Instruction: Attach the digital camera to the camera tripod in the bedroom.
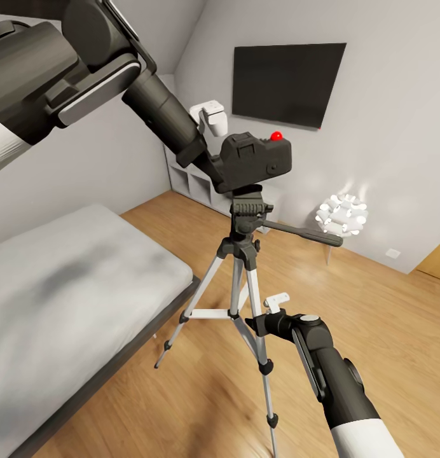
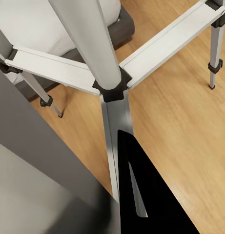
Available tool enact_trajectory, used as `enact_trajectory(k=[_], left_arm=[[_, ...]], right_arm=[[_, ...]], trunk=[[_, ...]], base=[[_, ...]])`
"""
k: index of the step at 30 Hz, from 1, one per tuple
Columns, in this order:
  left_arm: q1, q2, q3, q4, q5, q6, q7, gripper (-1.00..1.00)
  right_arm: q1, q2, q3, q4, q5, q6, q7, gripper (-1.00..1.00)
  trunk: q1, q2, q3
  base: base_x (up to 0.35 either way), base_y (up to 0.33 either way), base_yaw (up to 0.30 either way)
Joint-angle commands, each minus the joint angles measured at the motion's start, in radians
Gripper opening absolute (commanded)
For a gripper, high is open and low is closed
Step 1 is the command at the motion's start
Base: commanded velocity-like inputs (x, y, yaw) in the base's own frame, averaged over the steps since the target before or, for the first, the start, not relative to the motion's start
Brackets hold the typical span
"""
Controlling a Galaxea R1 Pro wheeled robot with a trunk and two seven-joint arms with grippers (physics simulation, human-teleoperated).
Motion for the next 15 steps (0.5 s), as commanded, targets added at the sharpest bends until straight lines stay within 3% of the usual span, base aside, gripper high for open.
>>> enact_trajectory(k=[1, 15], left_arm=[[-0.002, 0.001, -0.003, 0.0, 0.001, 0.002, -0.001, -1.0], [-0.002, -0.013, -0.003, 0.009, -0.014, 0.002, 0.0, -1.0]], right_arm=[[-0.001, 0.001, 0.0, -0.001, 0.004, 0.004, 0.008, -1.0], [-0.001, 0.0, 0.0, -0.001, 0.004, 0.004, 0.008, -1.0]], trunk=[[0.0, -0.002, -0.002], [0.0, -0.002, -0.002]], base=[[0.0, 0.0, 0.0], [0.0, 0.0, 0.0]])
